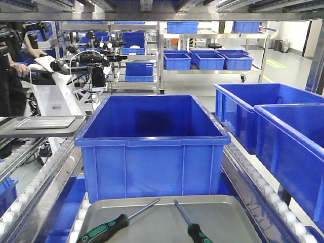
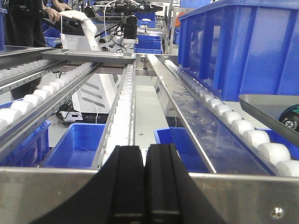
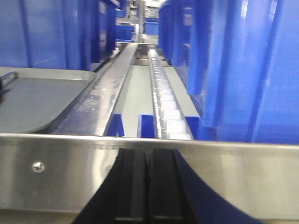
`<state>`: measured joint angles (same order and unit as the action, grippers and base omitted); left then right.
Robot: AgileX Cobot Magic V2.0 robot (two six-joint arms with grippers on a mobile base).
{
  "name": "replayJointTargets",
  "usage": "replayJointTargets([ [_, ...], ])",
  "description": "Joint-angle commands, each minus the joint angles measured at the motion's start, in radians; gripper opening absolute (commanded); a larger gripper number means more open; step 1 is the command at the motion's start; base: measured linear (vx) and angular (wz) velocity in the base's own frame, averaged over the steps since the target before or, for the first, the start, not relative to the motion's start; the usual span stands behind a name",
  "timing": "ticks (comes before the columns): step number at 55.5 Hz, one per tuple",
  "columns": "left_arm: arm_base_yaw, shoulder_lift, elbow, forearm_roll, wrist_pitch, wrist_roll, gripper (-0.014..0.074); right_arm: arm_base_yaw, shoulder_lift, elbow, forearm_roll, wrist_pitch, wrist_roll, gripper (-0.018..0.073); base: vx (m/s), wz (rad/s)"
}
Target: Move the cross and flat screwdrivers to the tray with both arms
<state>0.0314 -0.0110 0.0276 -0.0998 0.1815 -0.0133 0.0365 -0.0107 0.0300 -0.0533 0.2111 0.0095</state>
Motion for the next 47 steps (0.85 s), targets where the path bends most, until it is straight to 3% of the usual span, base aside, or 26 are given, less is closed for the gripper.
replayJointTargets([
  [1,-0.001,-0.014,-0.026,-0.002,-0.085,-0.01,-0.0006,-0.005,-0.008,0.007,-0.021,-0.09,0.007,-0.0008,0.0,0.0],
  [47,-0.001,-0.014,-0.026,-0.002,-0.085,-0.01,-0.0006,-0.018,-0.006,0.007,-0.016,-0.089,0.007,-0.0008,0.0,0.0],
])
